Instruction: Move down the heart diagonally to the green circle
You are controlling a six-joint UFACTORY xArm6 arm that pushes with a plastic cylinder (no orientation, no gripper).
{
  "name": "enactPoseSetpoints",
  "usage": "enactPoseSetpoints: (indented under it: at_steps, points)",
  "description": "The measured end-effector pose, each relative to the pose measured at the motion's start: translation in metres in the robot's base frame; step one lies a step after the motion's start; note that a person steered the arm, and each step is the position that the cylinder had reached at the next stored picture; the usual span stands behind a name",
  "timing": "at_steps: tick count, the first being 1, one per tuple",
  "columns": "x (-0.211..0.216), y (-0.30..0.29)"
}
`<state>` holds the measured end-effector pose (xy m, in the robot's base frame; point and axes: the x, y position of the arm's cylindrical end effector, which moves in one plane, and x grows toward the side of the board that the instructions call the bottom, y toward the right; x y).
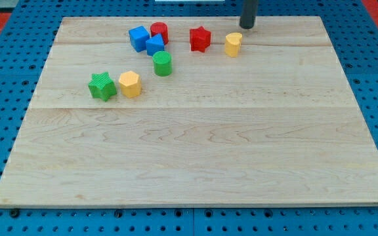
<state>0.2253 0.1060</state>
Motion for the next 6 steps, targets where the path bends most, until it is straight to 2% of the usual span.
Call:
enactPoseSetpoints:
  at_steps: [1,2,3,4,6]
  points:
    - [0.019,-0.020]
    - [0.071,-0.023]
    - [0.144,-0.015]
    - [0.170,-0.013]
    - [0.170,0.000]
